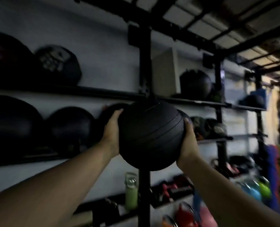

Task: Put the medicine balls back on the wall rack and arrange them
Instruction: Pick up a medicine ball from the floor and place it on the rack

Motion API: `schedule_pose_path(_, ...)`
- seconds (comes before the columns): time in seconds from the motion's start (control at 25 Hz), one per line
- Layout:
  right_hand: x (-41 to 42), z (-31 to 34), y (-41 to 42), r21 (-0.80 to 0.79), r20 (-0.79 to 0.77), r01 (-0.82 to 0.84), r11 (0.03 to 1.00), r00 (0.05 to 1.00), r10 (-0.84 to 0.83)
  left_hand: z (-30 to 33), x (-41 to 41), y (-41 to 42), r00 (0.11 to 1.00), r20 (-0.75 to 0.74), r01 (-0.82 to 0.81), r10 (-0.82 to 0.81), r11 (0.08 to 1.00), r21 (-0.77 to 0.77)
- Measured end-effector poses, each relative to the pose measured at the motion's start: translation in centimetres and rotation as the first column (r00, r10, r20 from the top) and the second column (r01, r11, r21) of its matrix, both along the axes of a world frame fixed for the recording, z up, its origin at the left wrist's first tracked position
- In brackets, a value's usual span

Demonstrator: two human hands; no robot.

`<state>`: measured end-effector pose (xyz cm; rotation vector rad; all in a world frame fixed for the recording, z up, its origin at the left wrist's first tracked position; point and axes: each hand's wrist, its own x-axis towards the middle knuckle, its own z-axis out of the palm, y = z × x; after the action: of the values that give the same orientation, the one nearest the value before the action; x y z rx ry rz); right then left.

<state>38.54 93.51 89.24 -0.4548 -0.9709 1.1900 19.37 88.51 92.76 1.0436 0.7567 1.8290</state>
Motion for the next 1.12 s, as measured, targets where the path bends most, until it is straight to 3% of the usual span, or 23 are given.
schedule_pose_path(0.24,-12.5,12.5,4.6,0.177,-0.022,-0.219,0.960,0.974,0.226,11.4,-11.5,1.0,0.970,-0.022,-0.233,0.244,0.947,0.223)
schedule_pose_path(0.56,-20.3,22.6,16.8,0.420,-0.060,-0.304,0.855,0.931,0.361,20.1,-17.3,10.4,0.900,-0.016,-0.383,0.436,0.807,0.450)
schedule_pose_path(0.76,-25.3,27.6,25.9,0.513,-0.062,-0.317,0.798,0.913,0.403,23.8,-21.2,18.4,0.858,0.034,-0.448,0.512,0.716,0.535)
schedule_pose_path(0.96,-31.9,30.0,34.1,0.519,-0.031,-0.377,0.767,0.889,0.457,25.7,-26.9,26.1,0.808,0.100,-0.543,0.581,0.666,0.512)
schedule_pose_path(1.04,-33.9,31.3,36.6,0.531,-0.053,-0.355,0.770,0.892,0.448,26.9,-28.5,28.3,0.755,0.154,-0.604,0.637,0.585,0.541)
schedule_pose_path(1.12,-35.2,33.5,37.8,0.598,-0.066,-0.267,0.756,0.923,0.378,28.8,-29.7,29.5,0.641,0.169,-0.653,0.749,0.415,0.634)
